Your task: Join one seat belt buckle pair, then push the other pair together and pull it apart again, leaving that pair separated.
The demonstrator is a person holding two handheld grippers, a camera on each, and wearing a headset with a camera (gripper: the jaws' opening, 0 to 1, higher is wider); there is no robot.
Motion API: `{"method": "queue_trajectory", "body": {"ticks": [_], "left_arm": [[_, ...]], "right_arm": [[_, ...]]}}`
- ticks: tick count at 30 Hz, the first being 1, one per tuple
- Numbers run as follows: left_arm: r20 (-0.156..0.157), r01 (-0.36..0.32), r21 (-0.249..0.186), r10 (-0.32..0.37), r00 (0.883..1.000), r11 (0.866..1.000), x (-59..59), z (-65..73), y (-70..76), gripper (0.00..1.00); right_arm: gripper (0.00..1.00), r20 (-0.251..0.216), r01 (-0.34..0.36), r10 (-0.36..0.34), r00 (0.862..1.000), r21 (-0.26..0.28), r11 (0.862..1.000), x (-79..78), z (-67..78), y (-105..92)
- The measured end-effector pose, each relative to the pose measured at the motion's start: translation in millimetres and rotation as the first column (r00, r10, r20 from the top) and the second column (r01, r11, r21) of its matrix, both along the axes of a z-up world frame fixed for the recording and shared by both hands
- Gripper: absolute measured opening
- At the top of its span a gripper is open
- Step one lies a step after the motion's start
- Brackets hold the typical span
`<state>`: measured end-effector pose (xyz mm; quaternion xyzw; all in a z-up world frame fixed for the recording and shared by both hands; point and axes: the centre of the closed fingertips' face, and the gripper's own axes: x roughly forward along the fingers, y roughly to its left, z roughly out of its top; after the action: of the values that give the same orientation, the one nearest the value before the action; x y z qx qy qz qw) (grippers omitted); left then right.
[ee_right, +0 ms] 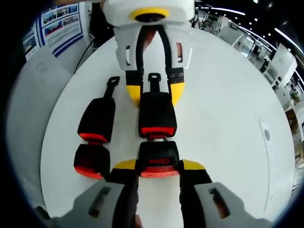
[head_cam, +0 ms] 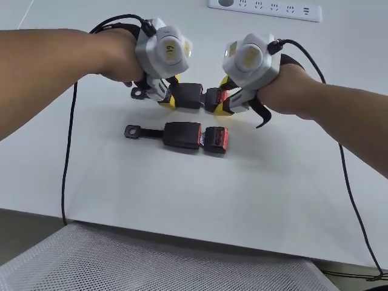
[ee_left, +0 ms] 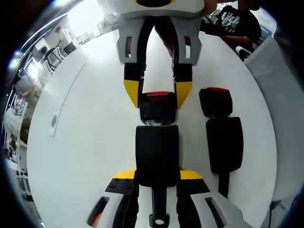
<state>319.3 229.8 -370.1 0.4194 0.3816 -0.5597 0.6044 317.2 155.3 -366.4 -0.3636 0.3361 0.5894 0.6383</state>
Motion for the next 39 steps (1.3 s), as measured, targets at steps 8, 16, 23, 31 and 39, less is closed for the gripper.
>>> {"method": "queue_trajectory", "body": {"ticks": [8,16,23,31,39], "left_arm": [[-0.003,0.008,-0.018,-0.009,1.0,1.0,-2.9,3.1,-1.1,0.3],[-0.01,0.0,-0.022,-0.001,1.0,1.0,2.2,-0.2,1.2,0.3],[-0.005,-0.008,-0.026,0.008,1.0,1.0,1.9,0.0,1.5,0.3],[-0.008,-0.007,-0.019,0.007,1.0,1.0,6.7,-3.9,2.8,0.31],[-0.008,-0.015,-0.004,0.015,1.0,1.0,6.9,-5.2,3.2,0.31]], "right_arm": [[0.31,0.003,0.005,-0.005,1.0,-0.008,1.0,-2.6,1.0,-2.4],[0.31,0.003,0.011,-0.011,1.0,-0.007,1.0,-3.4,1.7,-10.6],[0.32,0.004,0.003,-0.003,1.0,-0.006,1.0,-5.2,2.6,-17.8],[0.33,0.013,0.022,-0.021,1.0,-0.009,1.0,-3.6,-0.4,-33.4],[0.33,0.004,0.053,-0.053,0.999,-0.026,0.998,-6.7,-1.0,-68.3]]}}
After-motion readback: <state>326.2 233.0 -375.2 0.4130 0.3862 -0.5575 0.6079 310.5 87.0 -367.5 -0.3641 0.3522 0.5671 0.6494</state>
